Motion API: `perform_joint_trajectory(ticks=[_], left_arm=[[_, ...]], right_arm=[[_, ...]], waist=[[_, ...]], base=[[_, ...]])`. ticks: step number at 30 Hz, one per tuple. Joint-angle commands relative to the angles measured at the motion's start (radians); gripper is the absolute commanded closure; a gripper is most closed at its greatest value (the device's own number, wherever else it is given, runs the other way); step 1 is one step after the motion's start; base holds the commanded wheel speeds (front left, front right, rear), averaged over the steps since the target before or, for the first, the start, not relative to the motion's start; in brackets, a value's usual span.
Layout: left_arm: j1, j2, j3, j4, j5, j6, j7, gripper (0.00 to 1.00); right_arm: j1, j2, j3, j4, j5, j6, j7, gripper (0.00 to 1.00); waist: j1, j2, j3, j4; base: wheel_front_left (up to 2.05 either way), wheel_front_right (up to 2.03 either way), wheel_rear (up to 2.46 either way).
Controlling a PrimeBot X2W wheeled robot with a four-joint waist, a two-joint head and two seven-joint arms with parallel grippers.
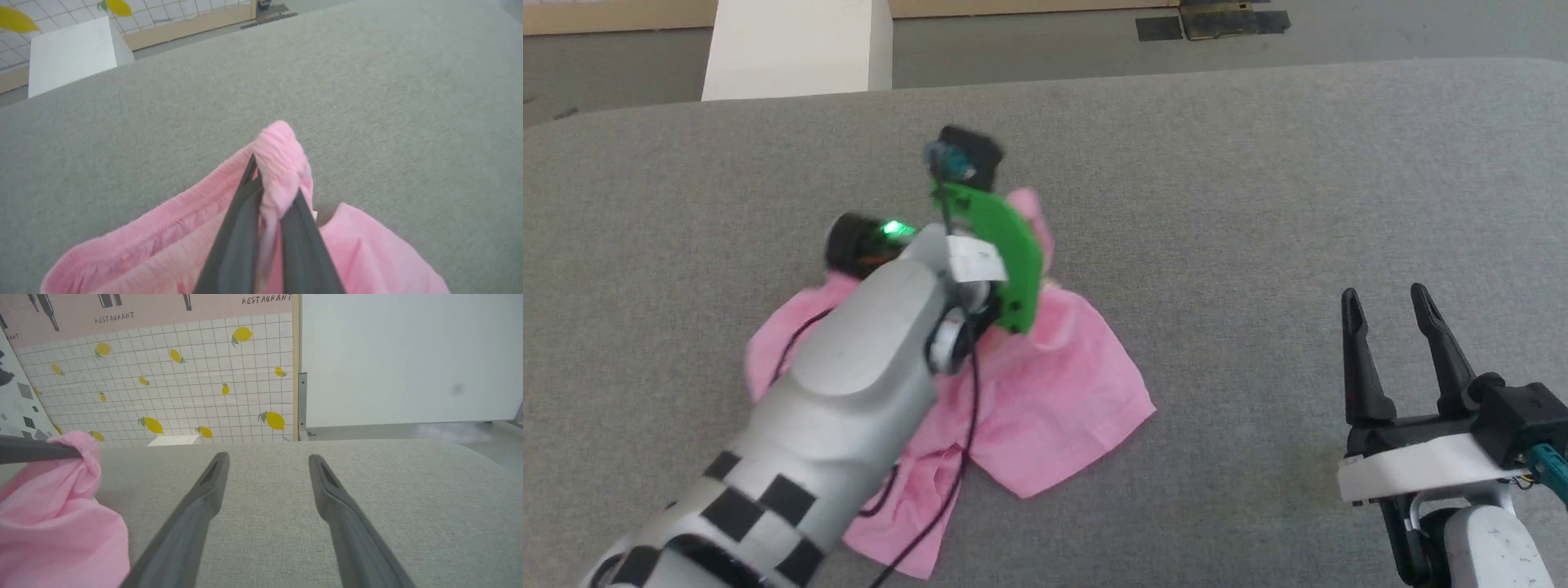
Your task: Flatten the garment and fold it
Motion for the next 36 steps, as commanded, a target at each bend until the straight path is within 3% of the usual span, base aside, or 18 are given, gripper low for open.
perform_joint_trajectory(ticks=[1,9,13,16,19,28,36], left_arm=[[-0.041,-0.035,0.008,-0.015,0.007,-0.019,-0.056,1.00],[-0.139,-0.137,0.090,-0.081,-0.040,-0.077,-0.382,1.00],[-0.149,-0.145,0.118,-0.113,-0.082,-0.064,-0.493,1.00],[-0.114,-0.146,0.128,-0.107,-0.108,-0.030,-0.507,1.00],[-0.026,-0.115,0.144,-0.092,-0.125,0.016,-0.507,1.00],[0.402,0.059,0.232,-0.109,-0.232,0.119,-0.521,1.00],[0.660,0.111,0.277,-0.190,-0.300,0.193,-0.523,1.00]], right_arm=[[-0.013,0.001,-0.002,0.000,0.004,-0.002,-0.005,0.00],[-0.008,0.001,0.001,0.005,-0.002,-0.002,-0.005,0.00],[-0.005,0.001,0.003,0.007,-0.006,-0.002,-0.005,0.00],[0.000,0.001,0.005,0.009,-0.008,-0.002,-0.005,0.00],[0.008,0.001,0.005,0.010,-0.008,-0.002,-0.005,0.00],[0.035,0.001,-0.004,0.005,-0.015,-0.002,-0.005,0.00],[0.040,0.001,0.003,0.002,-0.025,-0.002,-0.005,0.00]], waist=[[0.0000,0.0000,-0.002,0.004],[0.0000,0.0000,-0.019,0.032],[0.0000,0.0000,-0.032,0.047],[0.0000,0.0000,-0.045,0.055],[0.0000,0.0000,-0.057,0.060],[0.0000,0.0000,-0.066,0.080],[0.0000,0.0000,-0.072,0.108]], base=[[0.00,0.00,0.00],[0.00,0.00,0.00],[0.00,0.00,0.00],[0.00,0.00,0.00],[0.00,0.00,0.00],[0.00,0.00,0.00],[0.00,0.00,0.00]])
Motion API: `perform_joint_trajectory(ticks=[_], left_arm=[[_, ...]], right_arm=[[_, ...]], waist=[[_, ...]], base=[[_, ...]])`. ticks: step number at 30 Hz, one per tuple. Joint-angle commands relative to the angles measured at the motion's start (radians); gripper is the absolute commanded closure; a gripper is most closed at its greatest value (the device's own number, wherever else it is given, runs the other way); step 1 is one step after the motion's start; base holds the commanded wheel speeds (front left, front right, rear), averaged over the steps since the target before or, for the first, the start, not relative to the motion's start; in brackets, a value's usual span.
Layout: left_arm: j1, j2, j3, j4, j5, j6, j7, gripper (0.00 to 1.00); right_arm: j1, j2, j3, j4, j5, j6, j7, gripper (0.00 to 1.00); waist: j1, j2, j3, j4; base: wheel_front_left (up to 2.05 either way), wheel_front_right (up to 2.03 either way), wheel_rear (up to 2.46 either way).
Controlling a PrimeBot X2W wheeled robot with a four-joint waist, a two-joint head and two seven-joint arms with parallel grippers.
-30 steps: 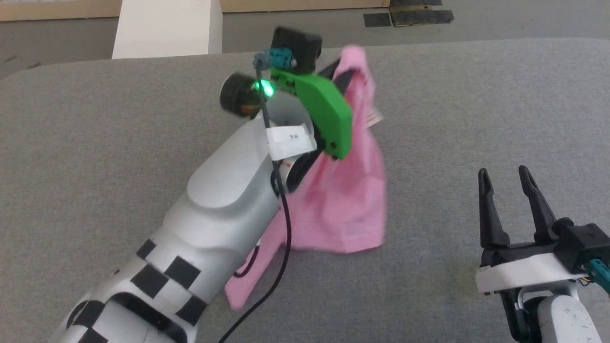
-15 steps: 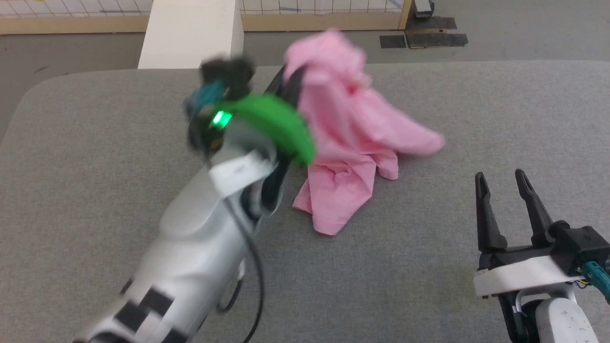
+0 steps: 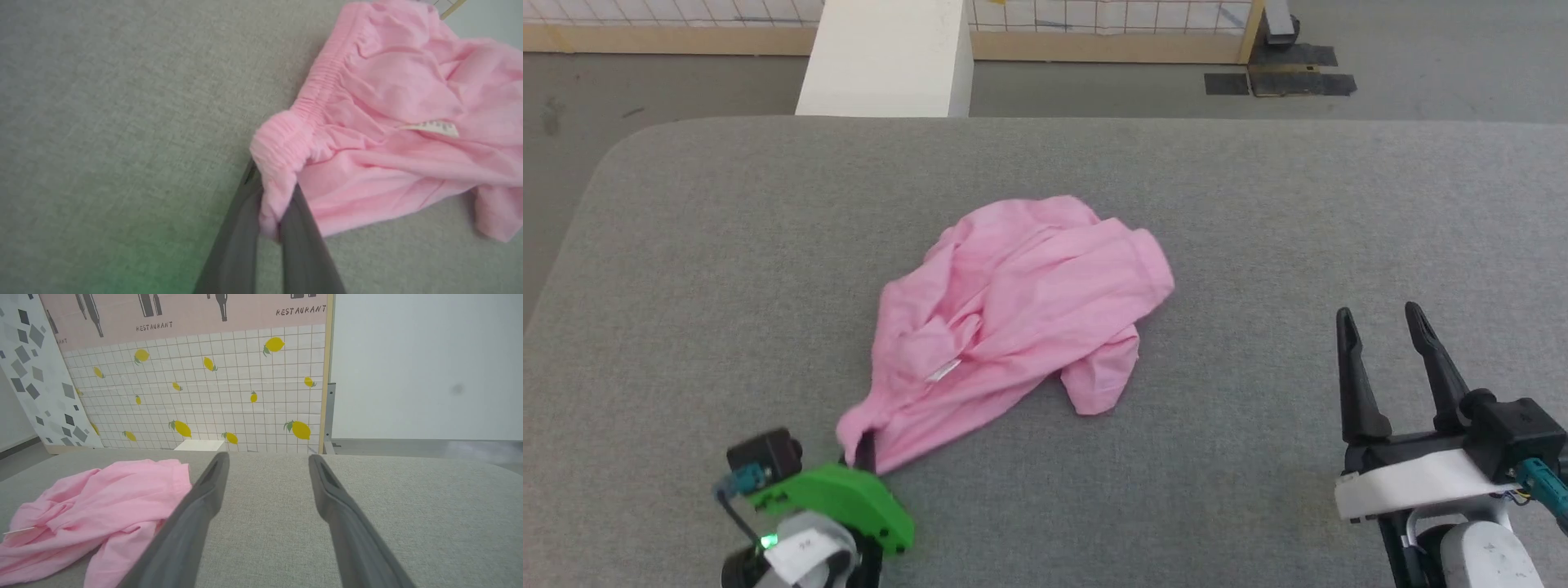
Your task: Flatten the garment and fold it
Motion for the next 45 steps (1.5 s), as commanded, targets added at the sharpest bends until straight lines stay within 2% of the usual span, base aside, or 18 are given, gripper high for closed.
perform_joint_trajectory(ticks=[1,2,11,18,21,26,32,39,45], left_arm=[[0.030,0.011,-0.004,-0.013,-0.008,0.007,0.013,0.62],[0.044,0.017,-0.011,-0.026,-0.006,0.007,0.021,0.00],[0.077,0.066,-0.004,-0.186,0.041,-0.046,-0.037,0.00],[0.088,0.147,0.016,-0.295,0.169,0.008,-0.059,0.00],[0.064,0.172,-0.017,-0.294,0.232,0.012,-0.050,0.00],[-0.054,0.205,-0.103,-0.218,0.298,-0.028,0.081,0.00],[-0.172,0.213,-0.143,-0.122,0.289,-0.081,0.235,0.00],[-0.232,0.216,-0.184,-0.017,0.267,-0.094,0.411,0.00],[-0.250,0.214,-0.212,-0.005,0.248,-0.126,0.494,0.00]], right_arm=[[0.010,0.001,0.003,-0.001,-0.007,-0.002,-0.005,0.00],[0.011,0.001,0.003,0.000,-0.009,-0.002,-0.005,0.00],[0.013,0.001,0.002,0.000,-0.016,-0.002,-0.005,0.00],[0.014,0.001,-0.003,-0.012,-0.014,-0.002,-0.005,0.00],[0.018,0.001,-0.008,-0.015,-0.014,-0.002,-0.005,0.00],[0.010,0.001,-0.008,-0.023,-0.012,-0.002,-0.005,0.00],[-0.003,0.001,0.000,-0.026,-0.004,-0.002,-0.005,0.00],[-0.017,0.001,-0.004,-0.028,0.000,-0.002,-0.005,0.00],[-0.027,0.001,-0.007,-0.031,0.007,-0.002,-0.005,0.00]], waist=[[0.0000,0.0000,-0.003,0.008],[0.0000,0.0000,-0.005,0.012],[0.0000,0.0000,-0.022,0.034],[0.0000,0.0000,-0.035,0.037],[0.0000,0.0000,-0.036,0.039],[0.0000,0.0000,-0.018,0.036],[0.0000,0.0000,0.014,0.012],[0.0000,0.0000,0.047,-0.024],[0.0000,0.0000,0.068,-0.046]], base=[[0.00,0.00,0.00],[0.00,0.00,0.00],[0.00,0.00,0.00],[0.00,0.00,0.00],[0.00,0.00,0.00],[0.00,0.00,0.00],[0.00,0.00,0.00],[0.00,0.00,0.00],[0.00,0.00,0.00]])
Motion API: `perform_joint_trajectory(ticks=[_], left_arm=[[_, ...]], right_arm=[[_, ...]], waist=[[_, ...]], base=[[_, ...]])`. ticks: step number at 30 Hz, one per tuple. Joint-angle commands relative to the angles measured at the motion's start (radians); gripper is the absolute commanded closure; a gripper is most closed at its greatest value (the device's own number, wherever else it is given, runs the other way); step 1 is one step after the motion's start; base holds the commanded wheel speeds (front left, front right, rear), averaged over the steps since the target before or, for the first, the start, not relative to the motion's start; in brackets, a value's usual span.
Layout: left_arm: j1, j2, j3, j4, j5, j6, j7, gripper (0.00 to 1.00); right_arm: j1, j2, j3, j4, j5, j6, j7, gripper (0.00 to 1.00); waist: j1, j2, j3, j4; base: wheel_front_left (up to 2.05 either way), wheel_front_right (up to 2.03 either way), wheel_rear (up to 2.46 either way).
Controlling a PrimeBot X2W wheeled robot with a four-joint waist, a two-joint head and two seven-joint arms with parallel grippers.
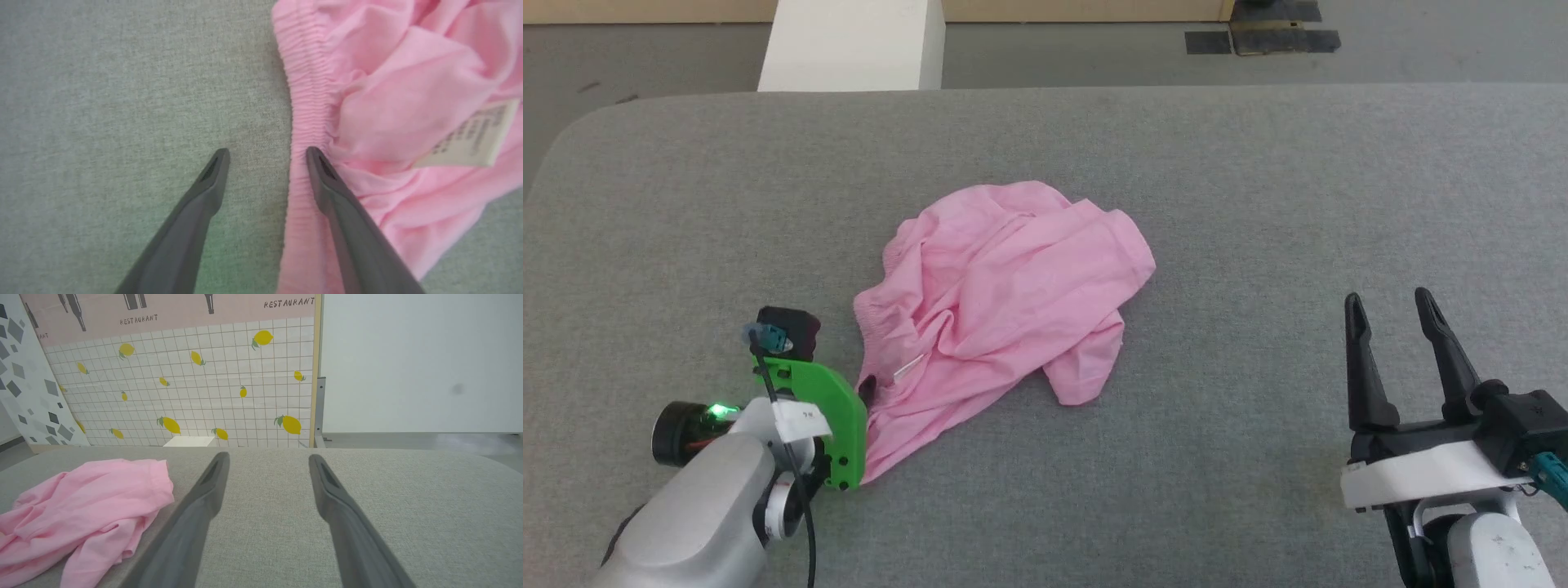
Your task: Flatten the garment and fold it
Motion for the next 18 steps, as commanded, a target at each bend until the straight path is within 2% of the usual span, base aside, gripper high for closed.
perform_joint_trajectory(ticks=[1,10,14,18], left_arm=[[-0.004,-0.003,-0.014,0.004,-0.003,-0.010,0.014,0.00],[-0.016,0.009,-0.004,-0.014,0.000,0.014,0.009,0.00],[0.000,0.005,-0.015,-0.030,-0.023,-0.005,0.039,0.00],[0.000,0.002,-0.038,-0.015,-0.021,-0.005,0.079,0.00]], right_arm=[[-0.017,0.001,-0.001,-0.005,0.007,-0.002,-0.005,0.00],[-0.016,0.001,-0.006,0.003,0.013,-0.002,-0.005,0.00],[-0.011,0.001,-0.004,0.005,0.014,-0.002,-0.005,0.00],[-0.013,0.001,0.001,0.002,0.016,-0.002,-0.005,0.00]], waist=[[0.0000,-0.0001,0.012,-0.011],[0.0000,-0.0001,-0.003,-0.015],[0.0000,-0.0001,-0.017,-0.011],[0.0000,-0.0001,-0.016,-0.010]], base=[[0.00,0.00,0.00],[0.00,0.00,0.00],[0.00,0.00,0.00],[0.00,0.00,0.00]])
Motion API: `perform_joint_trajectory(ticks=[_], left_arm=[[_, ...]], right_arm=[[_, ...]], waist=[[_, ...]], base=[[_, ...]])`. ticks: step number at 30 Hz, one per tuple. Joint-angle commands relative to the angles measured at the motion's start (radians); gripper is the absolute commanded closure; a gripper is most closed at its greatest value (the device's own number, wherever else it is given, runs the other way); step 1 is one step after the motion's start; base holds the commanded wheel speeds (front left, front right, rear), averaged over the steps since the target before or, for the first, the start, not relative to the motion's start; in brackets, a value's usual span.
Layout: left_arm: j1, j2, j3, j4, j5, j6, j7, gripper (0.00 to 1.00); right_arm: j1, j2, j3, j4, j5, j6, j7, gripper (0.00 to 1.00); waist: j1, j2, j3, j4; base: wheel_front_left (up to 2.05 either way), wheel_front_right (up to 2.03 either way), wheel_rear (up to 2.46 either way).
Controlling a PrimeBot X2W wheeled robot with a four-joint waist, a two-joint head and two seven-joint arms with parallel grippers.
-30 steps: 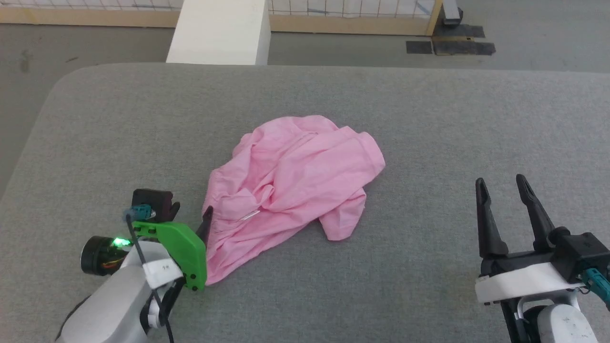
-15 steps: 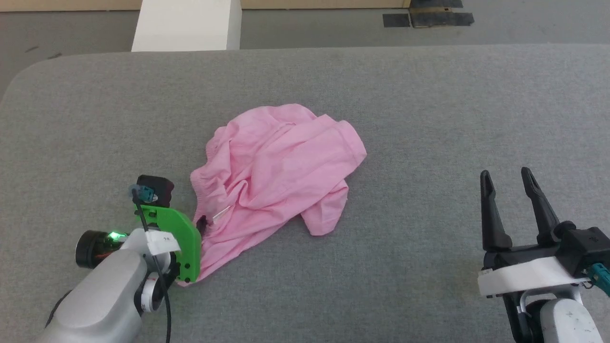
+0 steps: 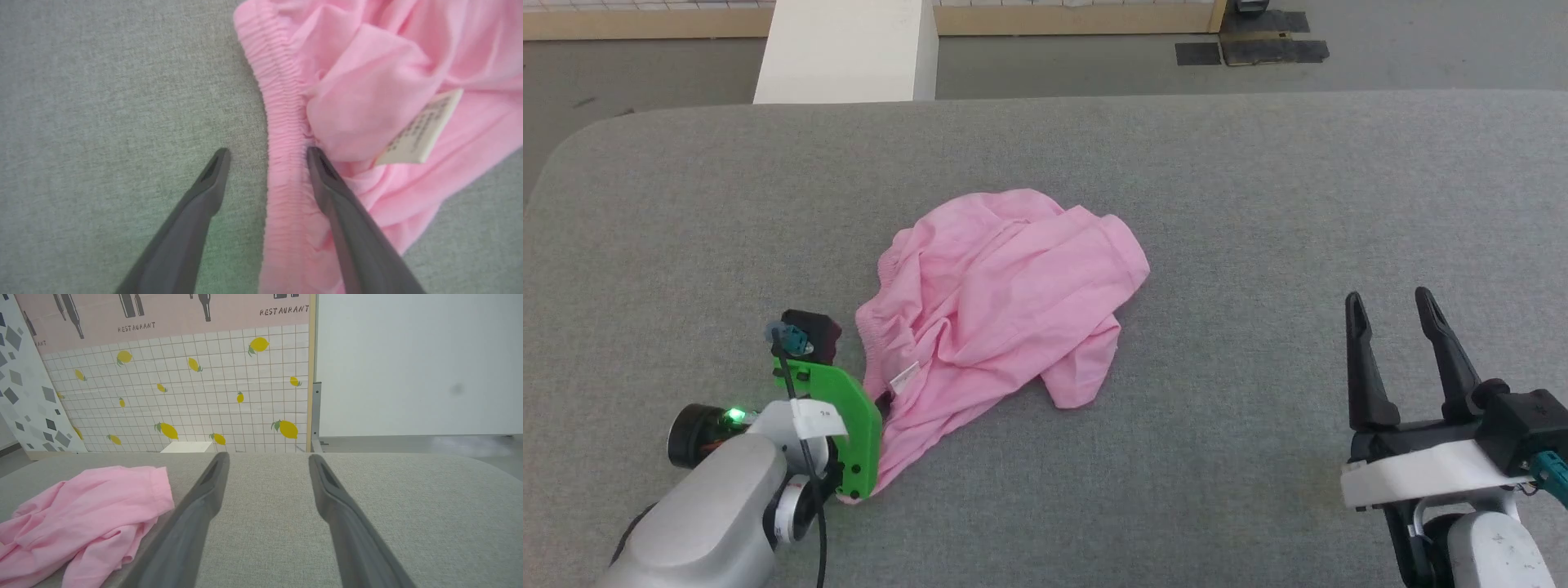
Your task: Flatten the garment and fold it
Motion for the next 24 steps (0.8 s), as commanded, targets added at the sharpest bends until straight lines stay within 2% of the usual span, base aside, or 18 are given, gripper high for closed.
perform_joint_trajectory(ticks=[1,2,3,4,5,8,11,18,24], left_arm=[[0.009,-0.002,-0.017,0.016,-0.002,-0.005,0.024,0.00],[0.006,-0.004,-0.024,0.021,-0.003,-0.011,0.037,0.00],[0.002,-0.007,-0.032,0.025,-0.005,-0.020,0.052,0.52],[0.000,-0.010,-0.039,0.028,-0.008,-0.028,0.067,0.80],[-0.004,-0.011,-0.048,0.031,-0.009,-0.035,0.084,1.00],[-0.016,-0.008,-0.056,0.030,0.000,-0.041,0.088,1.00],[-0.017,-0.008,-0.040,0.024,0.008,-0.025,0.042,1.00],[0.041,-0.012,0.071,-0.047,-0.014,0.067,-0.161,1.00],[0.095,-0.024,0.113,-0.121,-0.020,0.101,-0.274,1.00]], right_arm=[[-0.011,0.001,0.003,-0.003,0.007,-0.002,-0.005,0.00],[-0.011,0.001,0.004,-0.003,0.007,-0.002,-0.005,0.00],[-0.013,0.001,0.005,-0.004,0.007,-0.002,-0.005,0.00],[-0.013,0.001,0.006,-0.004,0.007,-0.002,-0.005,0.00],[-0.014,0.001,0.005,-0.004,0.007,-0.002,-0.005,0.00],[-0.014,0.001,0.006,-0.007,0.007,-0.002,-0.005,0.00],[-0.015,0.001,0.007,-0.009,0.004,-0.002,-0.005,0.00],[-0.055,0.001,0.061,0.015,-0.023,-0.002,0.002,0.00],[-0.184,0.001,0.190,0.102,0.028,-0.002,0.151,0.00]], waist=[[0.0000,0.0000,0.003,-0.001],[0.0000,0.0000,0.006,-0.002],[0.0000,0.0000,0.008,-0.003],[0.0000,0.0000,0.010,-0.004],[0.0000,0.0000,0.012,-0.005],[0.0000,0.0000,0.018,-0.009],[0.0000,0.0000,0.018,-0.012],[0.0000,0.0000,0.008,0.000],[0.0000,0.0000,0.016,0.028]], base=[[0.00,0.00,0.00],[0.00,0.00,0.00],[0.00,0.00,0.00],[0.00,0.00,0.00],[0.00,0.00,0.00],[0.00,0.00,0.00],[0.00,0.00,0.00],[0.00,0.00,0.00],[0.00,0.00,0.00]])
